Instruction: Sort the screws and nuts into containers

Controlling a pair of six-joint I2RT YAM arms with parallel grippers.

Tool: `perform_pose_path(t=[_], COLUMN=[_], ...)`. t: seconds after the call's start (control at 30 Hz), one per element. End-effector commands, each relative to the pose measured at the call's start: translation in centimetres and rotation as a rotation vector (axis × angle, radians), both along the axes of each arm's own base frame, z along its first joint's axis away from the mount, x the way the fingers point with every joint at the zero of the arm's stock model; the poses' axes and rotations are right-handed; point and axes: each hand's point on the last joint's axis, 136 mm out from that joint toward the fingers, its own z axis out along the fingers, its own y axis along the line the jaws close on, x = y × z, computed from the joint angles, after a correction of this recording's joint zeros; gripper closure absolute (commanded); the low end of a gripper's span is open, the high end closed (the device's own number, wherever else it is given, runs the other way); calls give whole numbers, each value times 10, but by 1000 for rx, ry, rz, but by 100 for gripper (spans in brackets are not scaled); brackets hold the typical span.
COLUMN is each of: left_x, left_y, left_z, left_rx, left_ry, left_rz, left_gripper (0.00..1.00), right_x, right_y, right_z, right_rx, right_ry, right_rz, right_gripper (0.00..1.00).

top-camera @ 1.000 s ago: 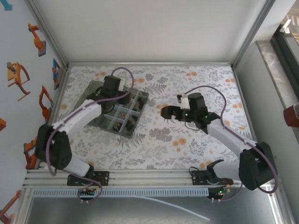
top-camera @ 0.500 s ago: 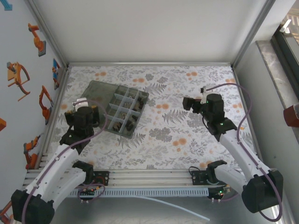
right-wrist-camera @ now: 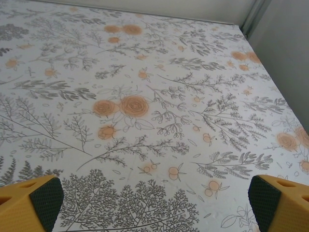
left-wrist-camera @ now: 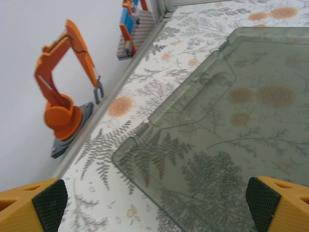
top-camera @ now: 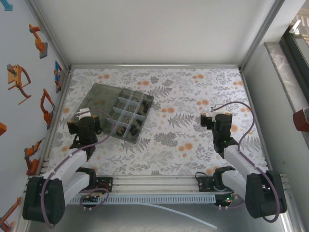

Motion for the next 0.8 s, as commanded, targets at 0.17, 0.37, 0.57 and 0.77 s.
perform_pose_path(t=[0.17, 0.37, 0.57, 0.77], left_x=[55, 71, 77, 87], left_y=[-35, -42, -32, -20], left_z=[9, -10, -26, -29], left_rx=[-76, -113, -120, -173], left_ry=[-199, -209, -142, -105], left_rz=[-218, -247, -184, -144], left_gripper=[3, 3, 3, 3], right_x=[29, 51, 55, 69], right_y=[-10, -28, -25, -22], right_z=[5, -4, -19, -25], right_rx=[58, 139, 147, 151], right_ry=[-126, -175, -184, -99], right_rz=[34, 6, 28, 45], right_gripper=[0, 0, 0, 0])
